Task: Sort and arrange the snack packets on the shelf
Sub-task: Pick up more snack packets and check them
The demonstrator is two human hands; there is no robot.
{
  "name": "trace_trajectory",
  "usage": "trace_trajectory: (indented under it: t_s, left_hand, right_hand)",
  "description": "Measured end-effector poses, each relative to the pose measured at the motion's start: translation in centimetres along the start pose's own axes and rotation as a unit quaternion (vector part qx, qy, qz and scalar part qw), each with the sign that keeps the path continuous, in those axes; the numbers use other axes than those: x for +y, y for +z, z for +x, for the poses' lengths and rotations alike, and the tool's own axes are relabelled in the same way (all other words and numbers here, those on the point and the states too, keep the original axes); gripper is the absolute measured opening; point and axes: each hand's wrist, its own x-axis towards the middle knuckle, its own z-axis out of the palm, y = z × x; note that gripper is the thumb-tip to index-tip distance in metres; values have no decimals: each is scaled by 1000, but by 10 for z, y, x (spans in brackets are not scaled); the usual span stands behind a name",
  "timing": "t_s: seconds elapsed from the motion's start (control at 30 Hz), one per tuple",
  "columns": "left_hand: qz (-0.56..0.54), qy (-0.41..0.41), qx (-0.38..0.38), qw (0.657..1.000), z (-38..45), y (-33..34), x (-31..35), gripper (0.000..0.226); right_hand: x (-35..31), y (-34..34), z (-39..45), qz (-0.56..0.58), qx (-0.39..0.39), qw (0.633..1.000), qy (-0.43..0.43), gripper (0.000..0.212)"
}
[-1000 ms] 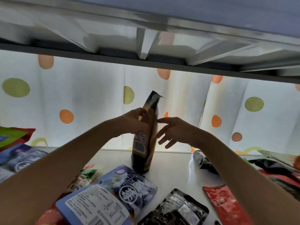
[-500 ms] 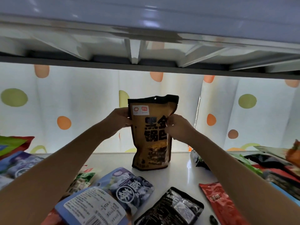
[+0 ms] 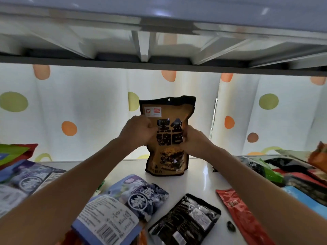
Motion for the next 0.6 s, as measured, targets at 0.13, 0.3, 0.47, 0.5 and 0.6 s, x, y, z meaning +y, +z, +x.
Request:
trace_trajectory:
  t_s: [0.13,0.3,0.47,0.5,0.6]
  left_hand:
    - [44,99,-16,994,-17,5,25,21]
    - [77,193,-60,976,-38,22,42,19]
    - [56,273,-105,955,-53,42,67,21]
    - [56,291,-112,948,-56,44,74,24]
    - [70,340,-138,928,-63,46,97,24]
  right_hand:
    - [1,2,-14,-38,20,999,-2,20]
    - [13,-1,-38,-139,2,990,34,45]
    - [32,-18,-78,-188,9,977,100,41]
    - [35,-24,-88,-193,8,974,122,39]
    - [46,-39,-118,-194,13,964,182,30]
